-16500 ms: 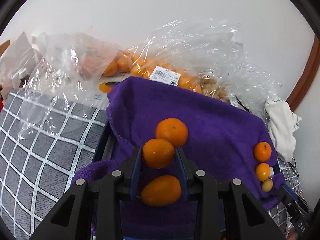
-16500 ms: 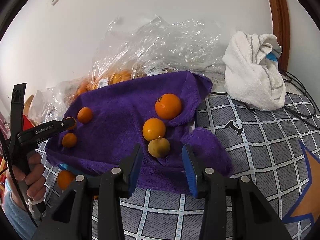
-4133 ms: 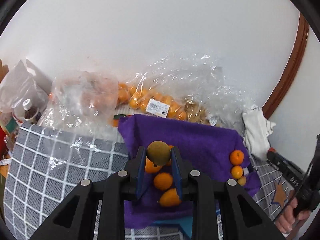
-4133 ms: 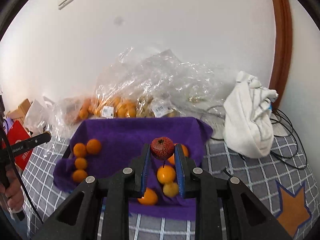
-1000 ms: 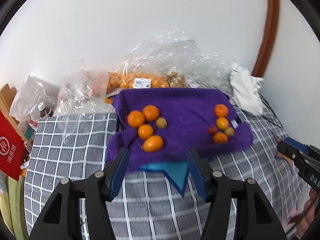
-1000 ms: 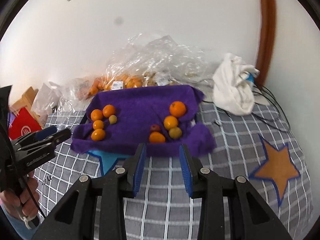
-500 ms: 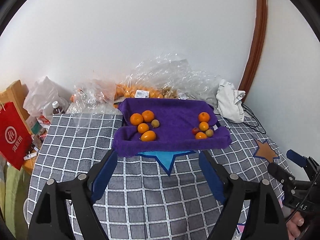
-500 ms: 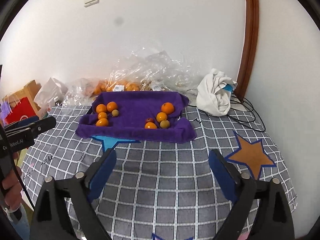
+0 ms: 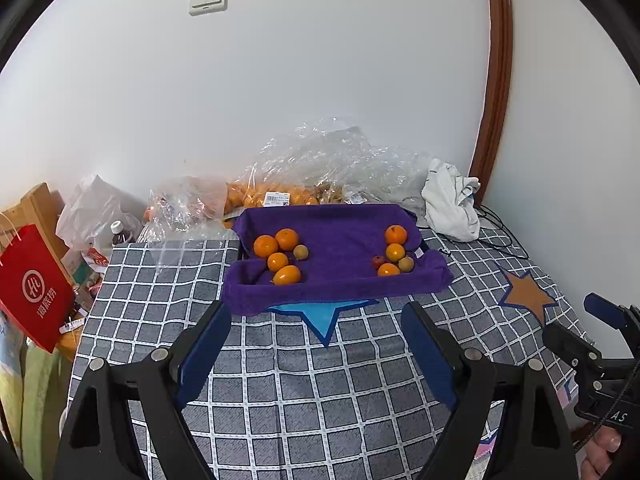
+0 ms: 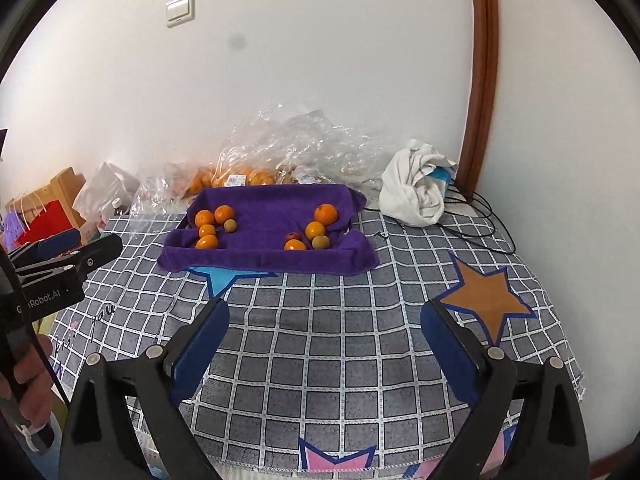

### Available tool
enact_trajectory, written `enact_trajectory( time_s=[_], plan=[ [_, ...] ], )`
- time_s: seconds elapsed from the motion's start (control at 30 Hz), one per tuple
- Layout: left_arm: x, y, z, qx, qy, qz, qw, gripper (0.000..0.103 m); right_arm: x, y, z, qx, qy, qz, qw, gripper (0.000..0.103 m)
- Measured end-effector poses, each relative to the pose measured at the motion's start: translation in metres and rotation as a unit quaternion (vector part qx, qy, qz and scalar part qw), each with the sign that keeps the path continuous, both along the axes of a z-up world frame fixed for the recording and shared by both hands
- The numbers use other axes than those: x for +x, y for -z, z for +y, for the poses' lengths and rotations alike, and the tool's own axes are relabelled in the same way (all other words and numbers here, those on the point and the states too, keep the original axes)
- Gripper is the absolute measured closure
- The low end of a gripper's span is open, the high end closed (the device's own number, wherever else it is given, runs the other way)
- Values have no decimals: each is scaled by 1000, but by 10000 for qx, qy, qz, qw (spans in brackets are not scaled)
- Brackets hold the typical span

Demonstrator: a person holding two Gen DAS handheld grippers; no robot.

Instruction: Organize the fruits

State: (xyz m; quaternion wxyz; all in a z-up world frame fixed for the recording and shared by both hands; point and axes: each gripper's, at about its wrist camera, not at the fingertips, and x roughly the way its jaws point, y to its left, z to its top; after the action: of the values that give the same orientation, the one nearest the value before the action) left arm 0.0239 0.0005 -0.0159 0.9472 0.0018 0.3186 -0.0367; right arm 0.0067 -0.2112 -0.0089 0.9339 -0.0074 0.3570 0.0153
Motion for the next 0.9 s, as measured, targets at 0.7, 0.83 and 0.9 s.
enact_trajectory(
  time_s=[0.7,0.83,0.9],
  plan=[
    [-8,-4,2,-70,6,-37,10000,17,-9,-9,-2,55,97,-133,9998,7],
    [-8,-5,5,-92,-32,-45,9999,17,-9,-9,-1,38,107,-130,9999,7],
    [-8,-5,6,-112,-39,-51,9999,17,-10,-10,-1,25,108,-143,9998,7]
  ],
)
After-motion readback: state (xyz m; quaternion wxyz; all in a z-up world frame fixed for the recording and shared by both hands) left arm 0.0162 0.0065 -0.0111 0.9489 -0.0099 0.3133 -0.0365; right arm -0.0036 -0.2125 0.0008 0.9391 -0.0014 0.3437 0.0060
